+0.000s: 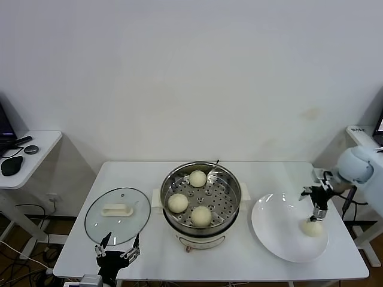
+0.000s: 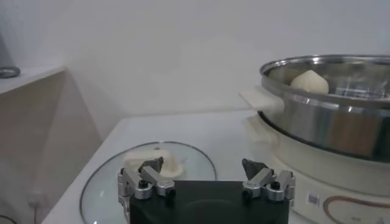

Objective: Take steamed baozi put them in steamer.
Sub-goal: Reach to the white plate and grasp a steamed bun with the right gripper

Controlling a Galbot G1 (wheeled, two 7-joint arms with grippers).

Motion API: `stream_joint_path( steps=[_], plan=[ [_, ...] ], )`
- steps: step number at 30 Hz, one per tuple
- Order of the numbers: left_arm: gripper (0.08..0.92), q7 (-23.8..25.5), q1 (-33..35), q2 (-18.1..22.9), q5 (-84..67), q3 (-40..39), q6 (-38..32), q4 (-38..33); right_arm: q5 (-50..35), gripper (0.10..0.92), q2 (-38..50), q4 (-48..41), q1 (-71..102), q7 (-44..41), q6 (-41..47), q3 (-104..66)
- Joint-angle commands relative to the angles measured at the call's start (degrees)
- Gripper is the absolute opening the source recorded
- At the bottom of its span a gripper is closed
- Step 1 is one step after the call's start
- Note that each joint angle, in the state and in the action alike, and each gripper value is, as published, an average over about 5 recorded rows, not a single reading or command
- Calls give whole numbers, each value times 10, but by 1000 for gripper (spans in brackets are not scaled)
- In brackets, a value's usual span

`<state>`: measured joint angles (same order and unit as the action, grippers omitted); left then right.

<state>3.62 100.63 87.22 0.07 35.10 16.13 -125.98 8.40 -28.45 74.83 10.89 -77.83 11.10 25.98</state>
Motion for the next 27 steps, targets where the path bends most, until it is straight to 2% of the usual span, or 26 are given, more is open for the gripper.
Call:
stream_joint_path(
  steps=[1,12,27],
  plan=[
    [823,1,-1,0,-5,-1,3,5,78,823,-18,-50,81,-3,-9,-63],
    [823,2,-9,-1,-4,0,4,25,102,823,-63,-102,65,14,-50,-45],
    [823,3,-21,-3,-3,2,5,37,129,823,-82,-119,39,2,-60,-7]
  ],
)
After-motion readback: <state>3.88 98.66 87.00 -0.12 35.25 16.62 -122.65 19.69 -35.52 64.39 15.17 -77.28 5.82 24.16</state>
